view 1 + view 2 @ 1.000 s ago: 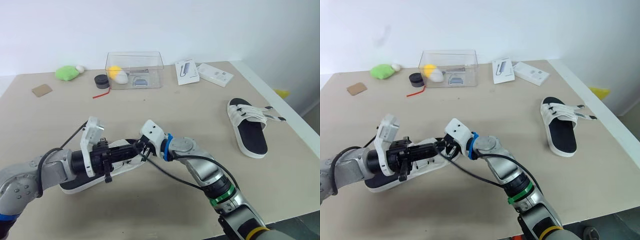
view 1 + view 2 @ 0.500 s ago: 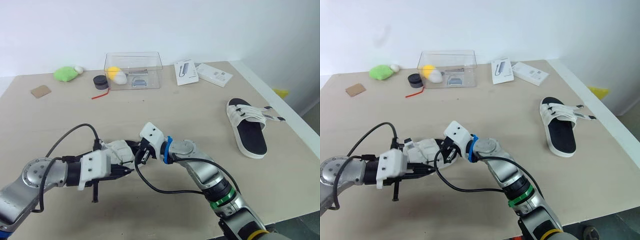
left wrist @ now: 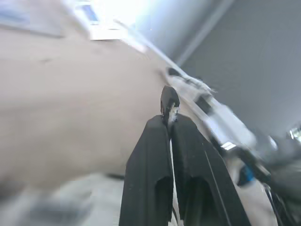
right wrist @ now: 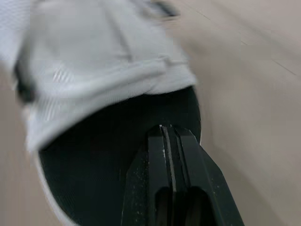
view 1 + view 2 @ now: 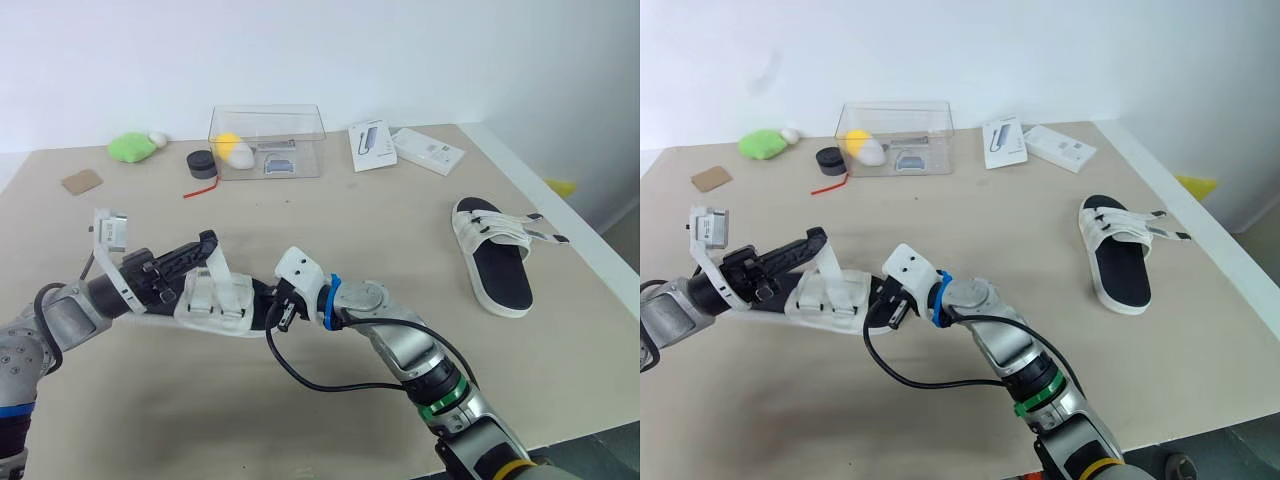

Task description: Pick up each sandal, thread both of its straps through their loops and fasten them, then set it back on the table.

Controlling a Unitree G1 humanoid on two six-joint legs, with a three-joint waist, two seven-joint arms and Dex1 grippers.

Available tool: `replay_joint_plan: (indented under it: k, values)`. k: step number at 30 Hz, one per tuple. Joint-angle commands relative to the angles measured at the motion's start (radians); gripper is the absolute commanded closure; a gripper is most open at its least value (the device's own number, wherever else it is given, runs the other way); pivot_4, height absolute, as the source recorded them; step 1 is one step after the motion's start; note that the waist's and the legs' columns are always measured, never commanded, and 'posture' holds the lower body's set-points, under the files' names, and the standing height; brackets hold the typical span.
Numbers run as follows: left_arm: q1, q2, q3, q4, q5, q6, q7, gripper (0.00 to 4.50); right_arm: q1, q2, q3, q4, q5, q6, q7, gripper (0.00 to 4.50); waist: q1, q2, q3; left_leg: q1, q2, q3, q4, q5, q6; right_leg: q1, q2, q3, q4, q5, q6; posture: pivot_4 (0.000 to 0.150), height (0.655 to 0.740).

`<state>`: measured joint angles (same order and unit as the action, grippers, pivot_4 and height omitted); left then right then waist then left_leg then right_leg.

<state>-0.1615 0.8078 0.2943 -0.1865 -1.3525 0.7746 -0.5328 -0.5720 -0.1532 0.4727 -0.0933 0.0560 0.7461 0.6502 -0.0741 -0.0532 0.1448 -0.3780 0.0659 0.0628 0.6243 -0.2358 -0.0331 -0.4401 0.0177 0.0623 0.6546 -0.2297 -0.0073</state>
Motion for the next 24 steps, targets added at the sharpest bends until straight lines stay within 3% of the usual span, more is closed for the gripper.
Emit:
replay_joint_plan:
  k: [1, 9, 11, 15, 20, 24]
  values:
    - [0.009, -0.023, 0.048, -0.042, -0.002, 0.020, 0.053, 4.46, 0.024, -0.014, 0.032, 0.038, -0.003, 0.044, 0.009, 4.50, 0.002, 0.000, 0.000, 0.000, -0.001, 0.000, 0.000, 0.000, 0.000, 0.000, -0.001, 0.000, 0.000, 0.000, 0.000, 0.150, 0.7400]
    - [-0.011, -0.007, 0.020, -0.065, 0.054, 0.058, -0.117, 4.46, 0.019, -0.013, 0.041, 0.051, -0.013, 0.040, 0.008, 4.50, 0.002, 0.000, 0.000, -0.001, -0.003, 0.000, 0.003, 0.000, 0.000, 0.001, -0.003, 0.000, 0.000, 0.000, 0.002, 0.150, 0.7400]
    - [-0.055, 0.038, -0.030, -0.061, 0.128, 0.055, -0.241, 4.46, 0.023, -0.013, 0.049, 0.051, -0.020, 0.048, 0.000, 4.50, 0.002, -0.001, 0.000, -0.001, -0.003, 0.000, 0.003, 0.000, 0.000, 0.001, -0.002, 0.000, 0.000, 0.000, 0.001, 0.150, 0.7400]
    - [-0.155, 0.077, -0.137, 0.014, 0.278, 0.030, -0.354, 4.46, 0.024, -0.012, 0.056, 0.051, -0.029, 0.058, -0.012, 4.50, 0.002, -0.001, -0.001, -0.001, -0.003, -0.001, 0.003, 0.000, 0.000, 0.001, -0.002, -0.001, 0.001, 0.000, 0.001, 0.150, 0.7400]
    - [-0.284, 0.066, -0.226, 0.146, 0.441, -0.020, -0.479, 4.46, 0.033, -0.012, 0.053, 0.039, -0.029, 0.068, -0.026, 4.50, 0.001, -0.001, -0.001, 0.000, -0.004, -0.001, 0.003, 0.000, 0.000, 0.002, -0.002, -0.001, 0.001, 0.000, 0.002, 0.150, 0.7400]
    - [-0.366, 0.036, -0.241, 0.227, 0.494, -0.019, -0.525, 4.46, 0.035, -0.011, 0.053, 0.036, -0.029, 0.069, -0.033, 4.50, 0.002, -0.001, -0.001, 0.000, -0.003, -0.002, 0.004, 0.000, 0.000, 0.002, -0.002, -0.001, 0.001, 0.000, 0.002, 0.150, 0.7400]
